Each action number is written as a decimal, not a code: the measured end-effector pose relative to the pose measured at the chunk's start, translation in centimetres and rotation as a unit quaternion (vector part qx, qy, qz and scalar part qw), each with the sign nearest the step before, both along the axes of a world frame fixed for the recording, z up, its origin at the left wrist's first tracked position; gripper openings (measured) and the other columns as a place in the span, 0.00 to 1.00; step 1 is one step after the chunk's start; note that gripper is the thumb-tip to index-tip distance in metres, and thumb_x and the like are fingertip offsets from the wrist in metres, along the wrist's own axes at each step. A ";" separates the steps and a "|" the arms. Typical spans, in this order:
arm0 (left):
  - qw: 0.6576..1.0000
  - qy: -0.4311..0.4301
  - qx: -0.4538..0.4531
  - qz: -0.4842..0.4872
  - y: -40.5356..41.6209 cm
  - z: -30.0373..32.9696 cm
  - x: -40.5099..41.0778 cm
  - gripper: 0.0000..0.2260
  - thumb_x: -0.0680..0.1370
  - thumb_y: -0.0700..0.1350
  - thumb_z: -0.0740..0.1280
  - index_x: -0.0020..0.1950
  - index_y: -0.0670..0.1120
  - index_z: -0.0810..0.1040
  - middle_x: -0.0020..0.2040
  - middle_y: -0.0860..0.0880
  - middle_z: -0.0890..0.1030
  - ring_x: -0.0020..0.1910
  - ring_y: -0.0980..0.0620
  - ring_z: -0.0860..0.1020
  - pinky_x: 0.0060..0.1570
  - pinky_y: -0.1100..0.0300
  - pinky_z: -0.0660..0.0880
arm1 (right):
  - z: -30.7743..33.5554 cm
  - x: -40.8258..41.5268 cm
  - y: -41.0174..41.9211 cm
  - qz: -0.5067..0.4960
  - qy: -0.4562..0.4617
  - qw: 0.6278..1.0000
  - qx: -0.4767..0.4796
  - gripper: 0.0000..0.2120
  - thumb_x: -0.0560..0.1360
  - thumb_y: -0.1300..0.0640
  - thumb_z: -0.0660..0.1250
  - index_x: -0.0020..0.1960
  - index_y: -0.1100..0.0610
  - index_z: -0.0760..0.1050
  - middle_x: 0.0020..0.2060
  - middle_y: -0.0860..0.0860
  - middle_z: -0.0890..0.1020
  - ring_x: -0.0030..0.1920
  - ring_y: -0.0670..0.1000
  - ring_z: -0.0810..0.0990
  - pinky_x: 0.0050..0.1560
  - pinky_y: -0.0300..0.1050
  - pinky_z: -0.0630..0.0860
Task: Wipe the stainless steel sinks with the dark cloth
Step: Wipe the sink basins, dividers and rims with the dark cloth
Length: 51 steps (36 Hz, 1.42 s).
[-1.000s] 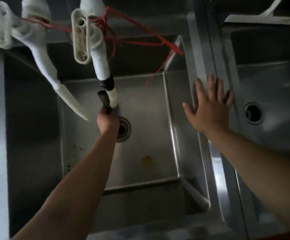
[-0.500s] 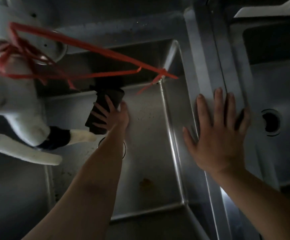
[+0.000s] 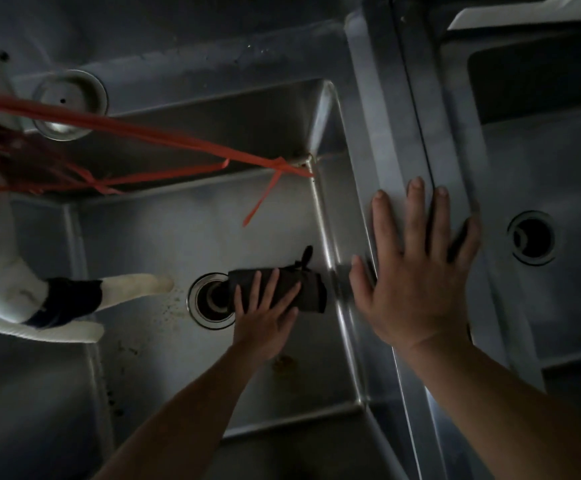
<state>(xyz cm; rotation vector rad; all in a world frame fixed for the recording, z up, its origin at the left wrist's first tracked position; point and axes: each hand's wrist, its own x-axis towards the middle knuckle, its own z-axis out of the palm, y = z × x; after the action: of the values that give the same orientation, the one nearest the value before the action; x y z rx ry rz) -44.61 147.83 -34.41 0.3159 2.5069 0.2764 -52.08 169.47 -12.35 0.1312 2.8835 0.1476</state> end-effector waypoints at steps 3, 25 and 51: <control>0.989 -0.017 -0.029 0.141 0.6 0.3 -3.6 0.23 0.81 0.65 0.41 0.76 0.70 0.38 0.79 0.56 0.34 0.79 0.46 0.35 0.74 0.36 0.34 | -0.1 0.0 0.0 0.002 0.003 1.000 -0.004 0.36 0.79 0.39 0.51 0.81 0.53 0.46 0.79 0.61 0.46 0.78 0.65 0.45 0.71 0.74 0.50; 0.977 -0.017 0.022 0.210 8.6 1.6 -21.0 0.25 0.81 0.57 0.53 0.78 0.67 0.50 0.82 0.50 0.41 0.79 0.38 0.36 0.71 0.30 0.33 | 0.0 0.2 -0.1 0.005 -0.001 1.000 -0.011 0.38 0.77 0.41 0.55 0.81 0.53 0.44 0.79 0.61 0.43 0.78 0.65 0.42 0.72 0.74 0.46; 0.999 0.014 0.010 0.050 4.3 -0.4 -12.5 0.24 0.82 0.62 0.50 0.77 0.70 0.48 0.82 0.55 0.42 0.80 0.46 0.36 0.71 0.34 0.32 | 0.0 0.1 -0.2 -0.005 0.003 1.000 0.001 0.36 0.77 0.43 0.53 0.81 0.52 0.45 0.79 0.61 0.45 0.78 0.65 0.44 0.72 0.74 0.48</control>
<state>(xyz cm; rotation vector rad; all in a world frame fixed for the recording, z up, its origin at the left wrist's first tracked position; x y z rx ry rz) -57.10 152.10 -34.77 0.2052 2.5533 0.3401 -51.97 169.29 -12.34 0.1459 2.8893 0.1475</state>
